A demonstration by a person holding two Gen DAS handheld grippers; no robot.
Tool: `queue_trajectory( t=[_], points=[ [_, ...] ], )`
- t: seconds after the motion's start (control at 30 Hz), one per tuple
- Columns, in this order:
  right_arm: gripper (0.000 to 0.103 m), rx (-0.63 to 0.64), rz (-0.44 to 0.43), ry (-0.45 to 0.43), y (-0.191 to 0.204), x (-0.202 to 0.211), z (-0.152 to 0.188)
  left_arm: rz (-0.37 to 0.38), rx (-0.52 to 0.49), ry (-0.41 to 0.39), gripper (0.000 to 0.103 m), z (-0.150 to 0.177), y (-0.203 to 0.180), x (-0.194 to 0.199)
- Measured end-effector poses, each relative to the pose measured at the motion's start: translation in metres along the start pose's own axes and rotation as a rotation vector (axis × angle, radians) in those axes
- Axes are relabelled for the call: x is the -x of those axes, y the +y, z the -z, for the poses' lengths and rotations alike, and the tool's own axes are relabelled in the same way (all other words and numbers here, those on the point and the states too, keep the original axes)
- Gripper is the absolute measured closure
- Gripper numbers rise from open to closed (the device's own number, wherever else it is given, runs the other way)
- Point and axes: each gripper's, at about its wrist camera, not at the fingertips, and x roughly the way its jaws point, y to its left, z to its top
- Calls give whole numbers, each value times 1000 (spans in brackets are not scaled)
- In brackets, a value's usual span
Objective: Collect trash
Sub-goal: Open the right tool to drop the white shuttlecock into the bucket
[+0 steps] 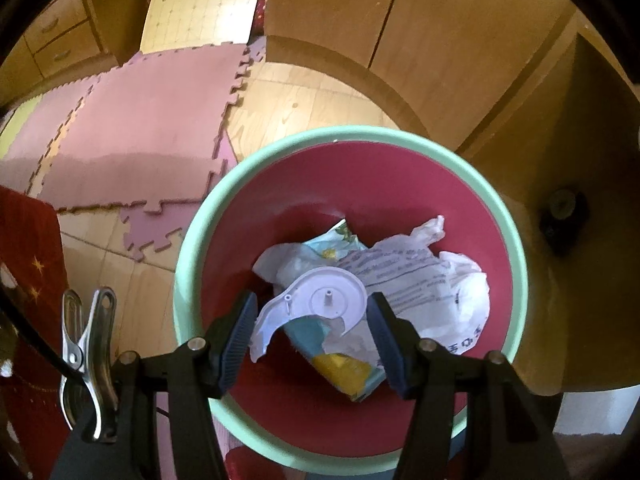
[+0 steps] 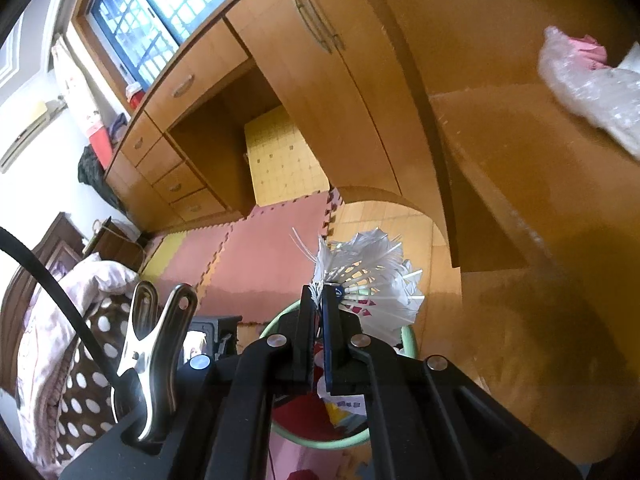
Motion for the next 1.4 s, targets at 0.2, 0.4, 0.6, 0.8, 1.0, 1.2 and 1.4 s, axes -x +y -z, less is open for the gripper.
queue_trajectory(
  t=[0.2,0.4,0.6,0.8,1.0,1.2,1.4],
  points=[
    [99,5,-3,42,7,-21,2,31,30,27,42,0,12,-2],
    [99,22,14,89,13,-46,6,45,37,39,43,0,12,-1],
    [99,16,14,128,12,-63,10,70,42,44,42,-1,15,0],
    [99,16,14,151,17,-77,14,89,27,51,40,1,14,0],
    [99,9,17,179,19,-91,18,94,25,49,40,2,13,1],
    [99,-10,32,209,18,-108,23,102,32,51,40,3,12,2],
    [99,-24,42,236,16,-126,24,118,32,52,40,3,14,2]
  ],
)
